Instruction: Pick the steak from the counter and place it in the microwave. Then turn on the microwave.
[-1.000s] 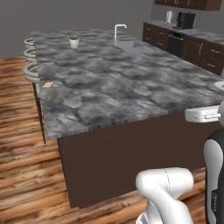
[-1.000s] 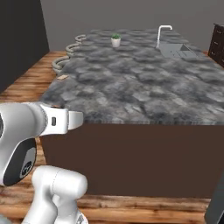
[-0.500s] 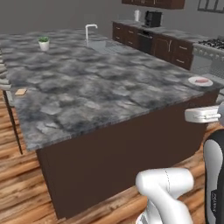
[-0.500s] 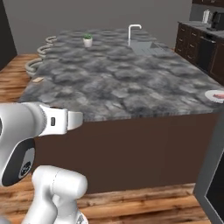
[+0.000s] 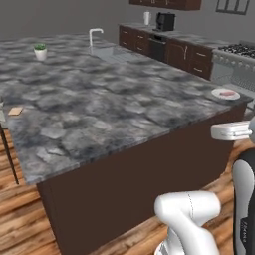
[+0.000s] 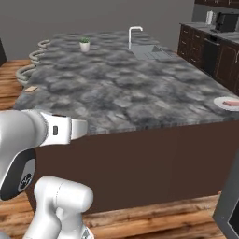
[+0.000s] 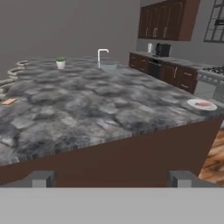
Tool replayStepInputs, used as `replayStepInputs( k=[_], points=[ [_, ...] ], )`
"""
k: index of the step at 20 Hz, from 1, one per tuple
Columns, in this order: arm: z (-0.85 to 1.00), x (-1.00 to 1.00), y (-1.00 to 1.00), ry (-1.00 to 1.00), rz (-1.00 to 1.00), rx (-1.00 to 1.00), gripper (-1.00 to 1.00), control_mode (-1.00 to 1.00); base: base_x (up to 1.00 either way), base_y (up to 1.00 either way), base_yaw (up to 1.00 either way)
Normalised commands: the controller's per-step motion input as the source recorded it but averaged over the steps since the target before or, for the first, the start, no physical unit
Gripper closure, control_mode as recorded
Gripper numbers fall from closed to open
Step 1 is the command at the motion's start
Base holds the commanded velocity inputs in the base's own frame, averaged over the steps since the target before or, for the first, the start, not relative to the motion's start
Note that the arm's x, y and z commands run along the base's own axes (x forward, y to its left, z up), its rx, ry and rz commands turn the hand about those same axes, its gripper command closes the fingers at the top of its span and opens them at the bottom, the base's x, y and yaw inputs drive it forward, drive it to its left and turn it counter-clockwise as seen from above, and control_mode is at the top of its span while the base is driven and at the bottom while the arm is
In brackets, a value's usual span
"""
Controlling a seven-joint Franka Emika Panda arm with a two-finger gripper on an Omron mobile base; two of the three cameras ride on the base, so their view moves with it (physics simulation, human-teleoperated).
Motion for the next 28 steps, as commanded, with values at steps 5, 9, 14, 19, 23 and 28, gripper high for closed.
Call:
replayStepInputs(
  k=[5,9,14,19,23,28],
  points=[
    [0.00,0.00,0.00,0.00,0.00,0.00,-1.00,1.00,0.51,0.07,-0.02],
    [0.00,0.00,0.00,0.00,0.00,0.00,-1.00,1.00,0.42,0.22,0.00],
    [0.00,0.00,0.00,0.00,0.00,0.00,-1.00,1.00,0.42,0.43,0.02],
    [0.00,0.00,0.00,0.00,0.00,0.00,-1.00,1.00,0.42,0.47,0.10],
    [0.00,0.00,0.00,0.00,0.00,0.00,-1.00,1.00,0.50,0.29,0.22],
    [0.00,0.00,0.00,0.00,0.00,0.00,-1.00,1.00,0.45,0.14,0.27]
  ],
)
